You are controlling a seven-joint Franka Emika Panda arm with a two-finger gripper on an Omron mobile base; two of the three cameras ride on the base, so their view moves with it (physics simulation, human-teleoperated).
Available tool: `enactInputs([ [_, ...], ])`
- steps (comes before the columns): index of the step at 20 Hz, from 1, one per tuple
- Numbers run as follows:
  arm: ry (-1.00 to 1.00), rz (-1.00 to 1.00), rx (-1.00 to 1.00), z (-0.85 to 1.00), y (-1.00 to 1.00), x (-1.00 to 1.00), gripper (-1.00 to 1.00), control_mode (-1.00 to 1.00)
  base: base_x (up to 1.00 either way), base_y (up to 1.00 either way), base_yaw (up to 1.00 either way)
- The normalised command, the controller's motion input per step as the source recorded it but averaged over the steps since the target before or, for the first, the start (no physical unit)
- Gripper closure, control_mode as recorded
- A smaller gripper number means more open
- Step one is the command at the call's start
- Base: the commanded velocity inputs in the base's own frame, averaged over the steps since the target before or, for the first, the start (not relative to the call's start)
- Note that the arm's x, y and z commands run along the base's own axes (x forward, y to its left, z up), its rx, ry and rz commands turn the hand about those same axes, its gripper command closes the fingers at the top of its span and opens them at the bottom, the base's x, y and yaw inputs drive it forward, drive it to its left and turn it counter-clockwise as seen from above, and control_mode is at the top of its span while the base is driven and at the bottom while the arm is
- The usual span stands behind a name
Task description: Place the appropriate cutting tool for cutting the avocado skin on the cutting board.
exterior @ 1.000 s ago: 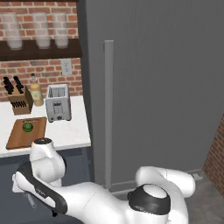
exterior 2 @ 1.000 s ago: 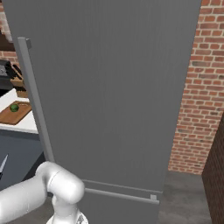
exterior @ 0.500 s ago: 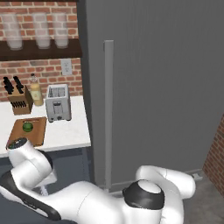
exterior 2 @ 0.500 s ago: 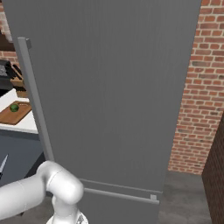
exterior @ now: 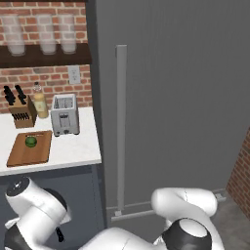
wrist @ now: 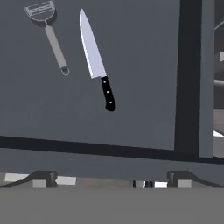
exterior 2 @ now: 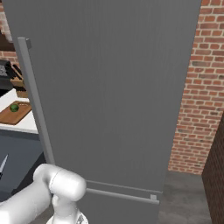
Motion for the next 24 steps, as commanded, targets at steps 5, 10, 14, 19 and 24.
enactInputs([
  [5,0.01,0.0,0.03,0.0,-0.31,0.11,-1.0,-1.0,0.0,0.0,0.0],
  [10,0.0,0.0,-0.01,0.0,0.13,0.21,-1.0,-1.0,0.0,0.0,0.0],
  [14,0.01,0.0,-0.09,-0.14,0.48,0.0,-1.0,-1.0,0.0,0.0,0.0],
  [19,0.08,0.0,-0.04,-0.16,0.15,0.0,-1.0,-1.0,0.0,0.0,0.0],
  [24,0.15,0.0,0.0,0.0,-0.05,0.12,-1.0,-1.0,0.0,0.0,0.0],
])
